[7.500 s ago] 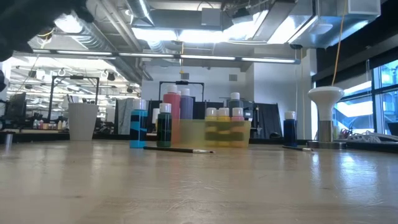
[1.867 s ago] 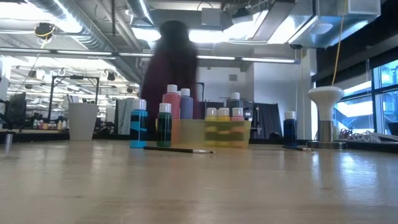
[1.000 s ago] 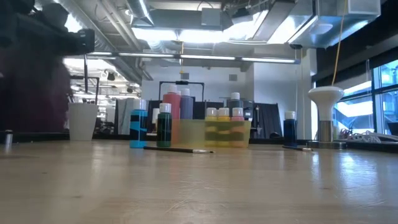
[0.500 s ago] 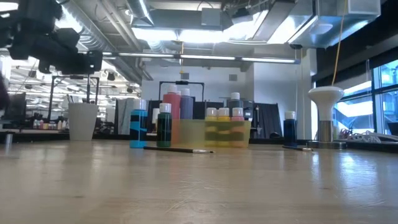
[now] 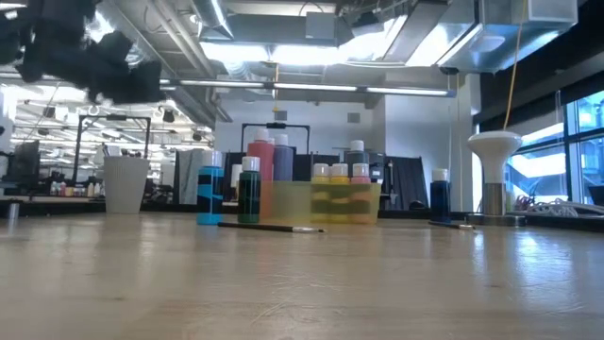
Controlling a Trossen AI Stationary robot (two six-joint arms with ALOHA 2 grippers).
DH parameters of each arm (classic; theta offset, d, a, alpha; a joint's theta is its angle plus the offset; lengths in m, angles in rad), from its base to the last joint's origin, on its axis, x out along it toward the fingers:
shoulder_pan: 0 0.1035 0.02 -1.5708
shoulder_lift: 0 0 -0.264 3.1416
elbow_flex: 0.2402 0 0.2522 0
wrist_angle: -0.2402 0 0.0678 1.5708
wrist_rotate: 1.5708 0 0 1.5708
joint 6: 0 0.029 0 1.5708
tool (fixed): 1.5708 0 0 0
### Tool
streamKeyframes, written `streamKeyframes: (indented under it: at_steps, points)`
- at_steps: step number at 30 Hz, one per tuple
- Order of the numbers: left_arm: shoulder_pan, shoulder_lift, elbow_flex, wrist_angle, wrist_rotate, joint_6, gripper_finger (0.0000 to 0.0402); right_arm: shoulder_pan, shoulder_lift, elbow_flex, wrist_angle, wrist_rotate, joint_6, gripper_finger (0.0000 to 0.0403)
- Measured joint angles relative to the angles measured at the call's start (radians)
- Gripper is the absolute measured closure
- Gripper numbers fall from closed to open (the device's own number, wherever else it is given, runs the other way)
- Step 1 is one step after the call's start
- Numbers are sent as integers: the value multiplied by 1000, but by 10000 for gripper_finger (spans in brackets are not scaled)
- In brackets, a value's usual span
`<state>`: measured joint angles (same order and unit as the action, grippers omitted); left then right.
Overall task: Pick & Place Paint Supplies
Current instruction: Put the small blue paint bottle into the yellow bin
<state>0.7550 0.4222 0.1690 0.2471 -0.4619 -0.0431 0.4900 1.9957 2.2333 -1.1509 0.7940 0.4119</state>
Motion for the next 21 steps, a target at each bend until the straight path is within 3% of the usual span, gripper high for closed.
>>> streamKeyframes:
  at_steps: [4,7,11,15,21]
  points:
    - [-68,-17,88,-97,310,57,243,0,0,0,2,-14,14,128]
    - [-127,-15,172,-220,448,36,241,-17,0,0,2,-77,26,128]
    - [-192,-7,270,-397,497,22,241,-98,0,0,2,-202,119,128]
    - [-229,-16,318,-455,496,-61,240,-215,0,0,-52,-340,180,128]
    - [-253,-49,327,-487,509,-75,240,-377,-4,-5,-445,-361,369,128]
